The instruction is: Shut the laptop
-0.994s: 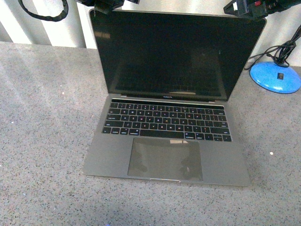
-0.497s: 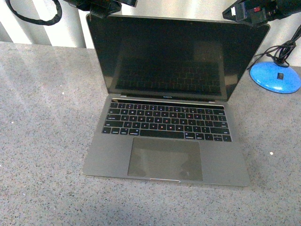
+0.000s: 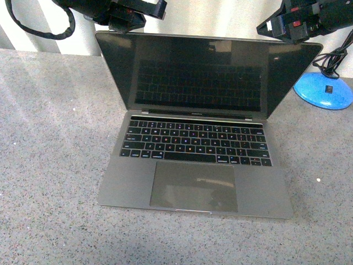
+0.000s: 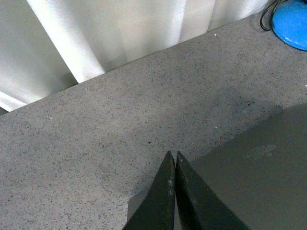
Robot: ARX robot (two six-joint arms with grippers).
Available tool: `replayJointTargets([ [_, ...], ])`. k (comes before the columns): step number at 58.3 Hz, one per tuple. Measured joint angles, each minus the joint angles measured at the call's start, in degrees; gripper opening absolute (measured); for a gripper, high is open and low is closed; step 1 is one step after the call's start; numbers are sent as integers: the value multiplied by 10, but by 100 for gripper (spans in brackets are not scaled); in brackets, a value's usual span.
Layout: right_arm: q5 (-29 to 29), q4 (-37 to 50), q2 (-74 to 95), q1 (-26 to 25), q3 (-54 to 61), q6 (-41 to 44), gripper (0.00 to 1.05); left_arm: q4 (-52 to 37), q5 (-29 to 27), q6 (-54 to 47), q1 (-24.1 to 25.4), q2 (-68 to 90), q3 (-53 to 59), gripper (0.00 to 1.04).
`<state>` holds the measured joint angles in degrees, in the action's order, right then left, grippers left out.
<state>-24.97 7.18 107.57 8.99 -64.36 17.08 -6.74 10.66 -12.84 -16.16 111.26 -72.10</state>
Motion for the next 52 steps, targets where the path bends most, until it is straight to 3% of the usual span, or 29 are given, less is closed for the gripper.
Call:
replayJointTargets([
  [52, 7, 40, -12, 20, 111, -7, 1, 31, 3, 0, 2, -9, 85, 4],
])
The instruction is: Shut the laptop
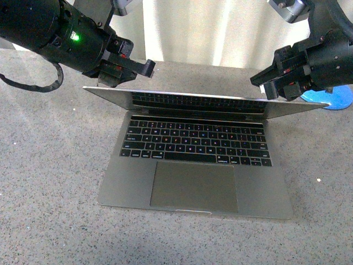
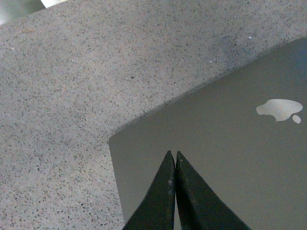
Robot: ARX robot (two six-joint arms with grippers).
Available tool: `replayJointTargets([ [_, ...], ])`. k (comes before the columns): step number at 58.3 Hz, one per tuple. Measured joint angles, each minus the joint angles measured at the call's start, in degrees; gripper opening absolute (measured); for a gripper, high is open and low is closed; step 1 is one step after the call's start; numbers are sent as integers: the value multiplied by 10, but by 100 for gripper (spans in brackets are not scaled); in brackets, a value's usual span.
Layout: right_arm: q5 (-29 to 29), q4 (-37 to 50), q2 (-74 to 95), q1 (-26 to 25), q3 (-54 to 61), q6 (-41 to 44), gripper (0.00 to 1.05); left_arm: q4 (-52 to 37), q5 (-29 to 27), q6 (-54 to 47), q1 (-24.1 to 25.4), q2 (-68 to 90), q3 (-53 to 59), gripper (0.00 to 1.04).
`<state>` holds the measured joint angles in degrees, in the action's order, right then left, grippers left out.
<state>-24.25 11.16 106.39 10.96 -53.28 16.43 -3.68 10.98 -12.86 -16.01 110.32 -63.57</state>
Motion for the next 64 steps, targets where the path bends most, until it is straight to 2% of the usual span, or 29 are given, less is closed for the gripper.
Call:
replayJointTargets([
  [64, 0, 61, 6, 8, 77, -19, 1, -28, 5, 37, -16, -15, 83, 4],
])
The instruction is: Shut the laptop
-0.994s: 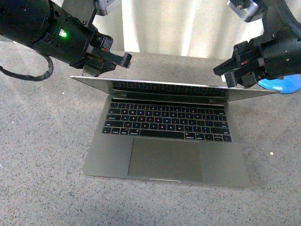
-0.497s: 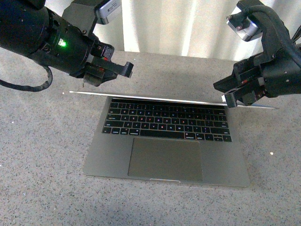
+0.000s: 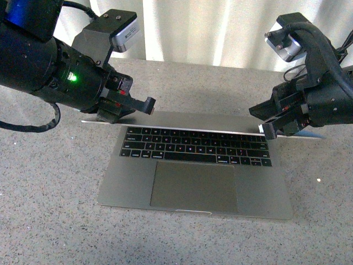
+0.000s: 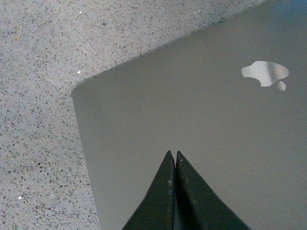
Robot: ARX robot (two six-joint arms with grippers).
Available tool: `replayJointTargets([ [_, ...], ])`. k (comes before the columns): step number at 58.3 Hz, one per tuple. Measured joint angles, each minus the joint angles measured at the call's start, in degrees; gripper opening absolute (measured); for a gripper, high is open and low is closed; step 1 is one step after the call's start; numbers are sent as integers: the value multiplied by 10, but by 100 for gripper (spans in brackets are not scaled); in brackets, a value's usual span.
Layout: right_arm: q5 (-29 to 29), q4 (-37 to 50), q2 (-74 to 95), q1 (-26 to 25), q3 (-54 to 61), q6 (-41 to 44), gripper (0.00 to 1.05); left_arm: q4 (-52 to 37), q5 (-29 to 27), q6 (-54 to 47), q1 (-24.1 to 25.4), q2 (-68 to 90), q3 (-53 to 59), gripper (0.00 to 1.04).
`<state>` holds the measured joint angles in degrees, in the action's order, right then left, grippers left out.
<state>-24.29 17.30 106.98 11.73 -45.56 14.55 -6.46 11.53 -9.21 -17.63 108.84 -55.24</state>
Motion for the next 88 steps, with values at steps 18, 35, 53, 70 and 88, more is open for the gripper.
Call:
replayJointTargets([
  [18, 4, 20, 9, 5, 18, -18, 1, -7, 0, 7, -4, 0, 16, 4],
  [35, 4, 39, 18, 7, 34, -28, 1, -19, 0, 17, -13, 0, 32, 4],
  [53, 4, 50, 33, -10, 42, -28, 1, -38, 0, 29, -21, 13, 43, 4],
  [70, 4, 59, 48, -17, 42, -34, 1, -52, 0, 37, -28, 27, 54, 4],
  [88, 4, 74, 62, -15, 44, -52, 1, -60, 0, 45, -33, 39, 58, 4],
])
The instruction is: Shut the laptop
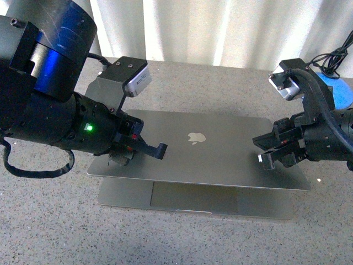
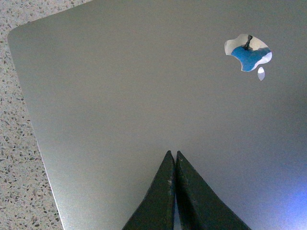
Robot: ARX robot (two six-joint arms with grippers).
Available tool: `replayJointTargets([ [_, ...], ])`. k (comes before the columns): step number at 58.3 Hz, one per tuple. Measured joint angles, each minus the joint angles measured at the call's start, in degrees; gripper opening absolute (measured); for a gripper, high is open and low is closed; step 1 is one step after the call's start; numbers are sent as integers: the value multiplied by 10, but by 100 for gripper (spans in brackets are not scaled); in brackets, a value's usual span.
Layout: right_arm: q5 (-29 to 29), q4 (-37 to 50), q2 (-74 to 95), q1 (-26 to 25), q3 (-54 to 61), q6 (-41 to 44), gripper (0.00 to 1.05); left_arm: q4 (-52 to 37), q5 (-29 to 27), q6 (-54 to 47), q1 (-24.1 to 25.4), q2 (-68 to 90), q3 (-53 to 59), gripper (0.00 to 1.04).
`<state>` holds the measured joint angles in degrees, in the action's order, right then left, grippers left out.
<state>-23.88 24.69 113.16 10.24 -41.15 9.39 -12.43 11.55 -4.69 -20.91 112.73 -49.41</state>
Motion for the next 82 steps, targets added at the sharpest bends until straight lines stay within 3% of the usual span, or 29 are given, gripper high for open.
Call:
replayJointTargets([
  [82, 3, 6, 44, 3, 0, -23, 1, -16, 7, 3, 5, 33, 0, 4],
])
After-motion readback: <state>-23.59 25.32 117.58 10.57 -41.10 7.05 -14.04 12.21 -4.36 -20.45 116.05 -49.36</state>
